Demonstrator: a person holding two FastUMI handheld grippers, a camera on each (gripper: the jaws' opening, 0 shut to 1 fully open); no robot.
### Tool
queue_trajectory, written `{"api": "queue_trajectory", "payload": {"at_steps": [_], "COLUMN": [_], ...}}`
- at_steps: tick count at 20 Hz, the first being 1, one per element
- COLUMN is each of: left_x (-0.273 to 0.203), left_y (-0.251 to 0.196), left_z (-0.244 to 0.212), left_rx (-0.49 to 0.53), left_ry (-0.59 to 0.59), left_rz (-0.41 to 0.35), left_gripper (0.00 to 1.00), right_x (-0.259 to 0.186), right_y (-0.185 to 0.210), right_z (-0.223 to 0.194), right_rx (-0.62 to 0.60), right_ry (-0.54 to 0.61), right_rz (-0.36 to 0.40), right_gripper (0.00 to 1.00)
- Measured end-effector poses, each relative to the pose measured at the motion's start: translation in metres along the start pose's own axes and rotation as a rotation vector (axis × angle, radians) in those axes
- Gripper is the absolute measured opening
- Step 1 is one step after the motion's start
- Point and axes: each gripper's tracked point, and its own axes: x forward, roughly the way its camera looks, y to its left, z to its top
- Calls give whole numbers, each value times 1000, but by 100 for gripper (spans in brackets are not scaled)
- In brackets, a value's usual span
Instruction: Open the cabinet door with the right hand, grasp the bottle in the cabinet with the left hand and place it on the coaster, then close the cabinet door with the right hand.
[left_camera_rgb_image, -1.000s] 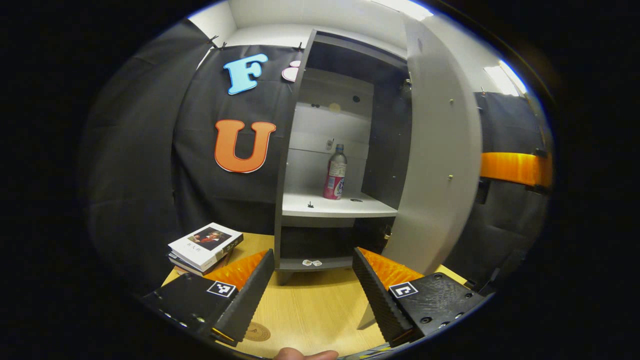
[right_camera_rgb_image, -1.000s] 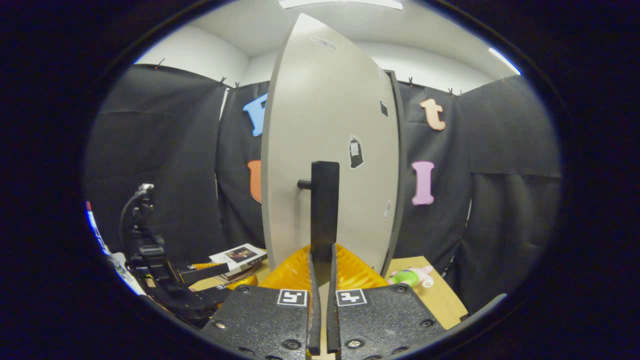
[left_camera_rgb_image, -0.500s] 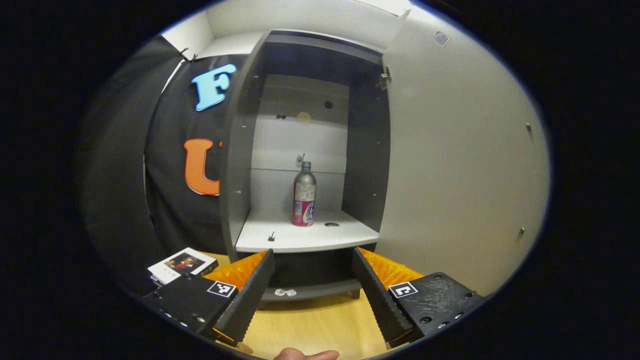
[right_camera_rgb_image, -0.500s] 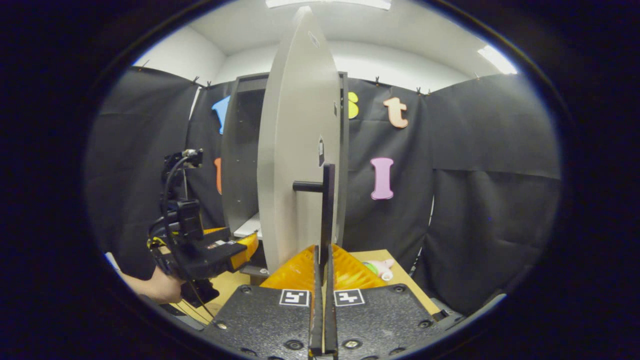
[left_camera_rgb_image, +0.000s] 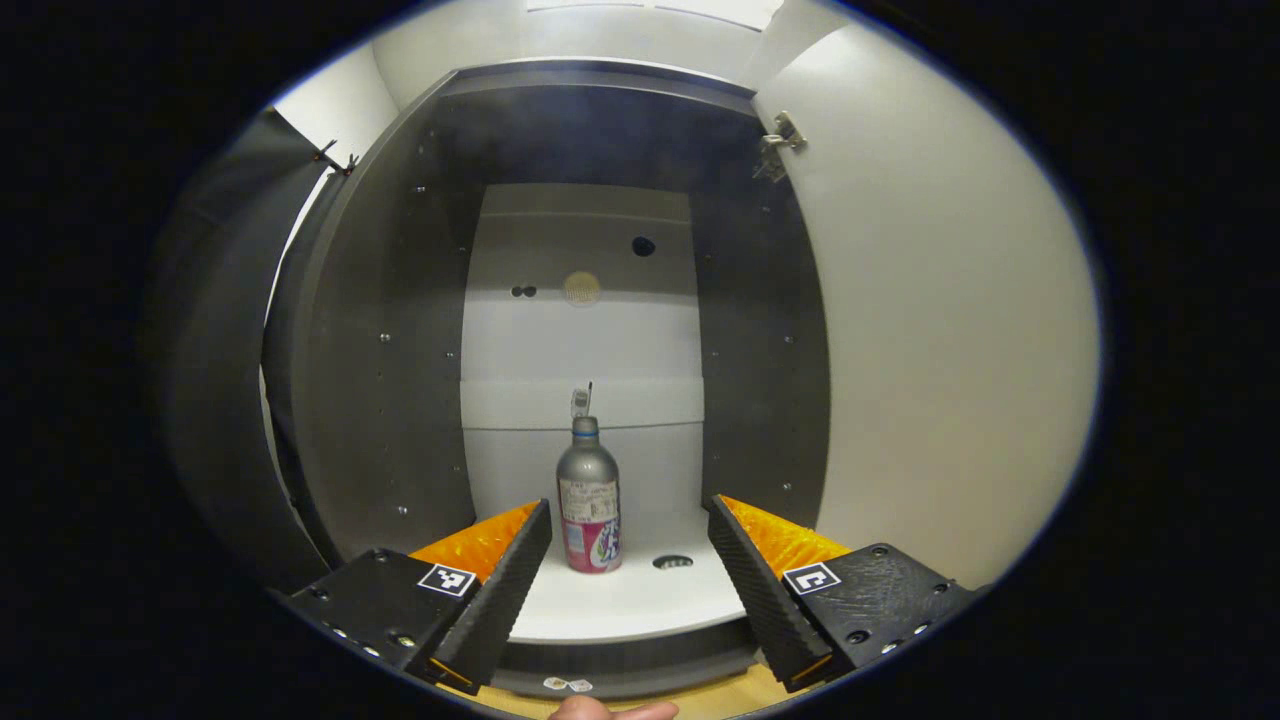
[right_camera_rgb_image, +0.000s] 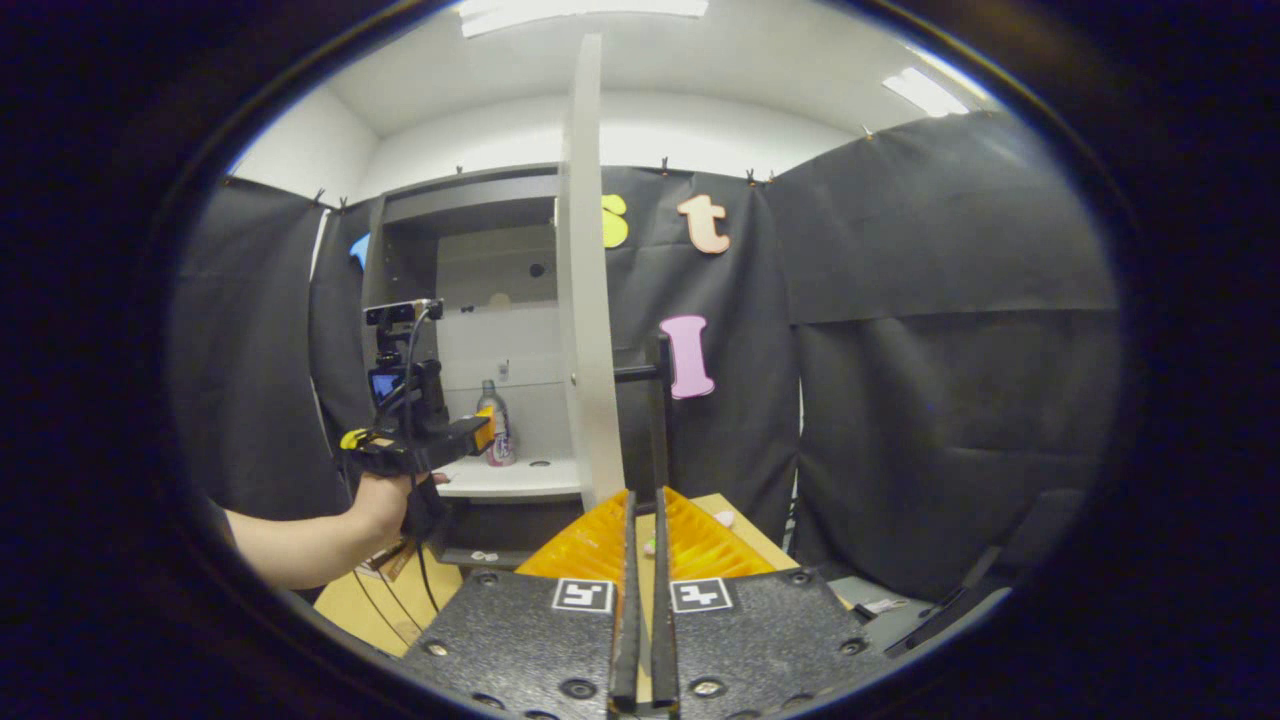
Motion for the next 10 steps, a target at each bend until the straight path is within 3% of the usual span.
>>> {"api": "queue_trajectory", "payload": {"at_steps": [1, 2, 4, 5, 7, 10], "left_x": [13, 26, 45, 53, 68, 87], "left_y": [4, 6, 6, 15, 24, 26], "left_z": [3, 3, -2, -2, -11, -31], "left_rx": [0, -4, -14, -4, -4, -31], "left_ry": [-4, -4, 6, 7, 22, 70], "left_rz": [15, 25, 43, 67, 95, 87], "left_gripper": [95, 96, 95, 96, 96, 96], "right_x": [3, 4, 4, 6, 13, 26], "right_y": [-11, -25, -41, -45, -53, -48], "right_z": [-4, -5, 2, 6, 2, -8], "right_rx": [15, 22, 37, 38, 12, -8], "right_ry": [2, 5, -18, -39, -32, 3], "right_rz": [-35, -70, -105, -112, -134, -122], "right_gripper": [16, 35, 51, 54, 70, 74]}}
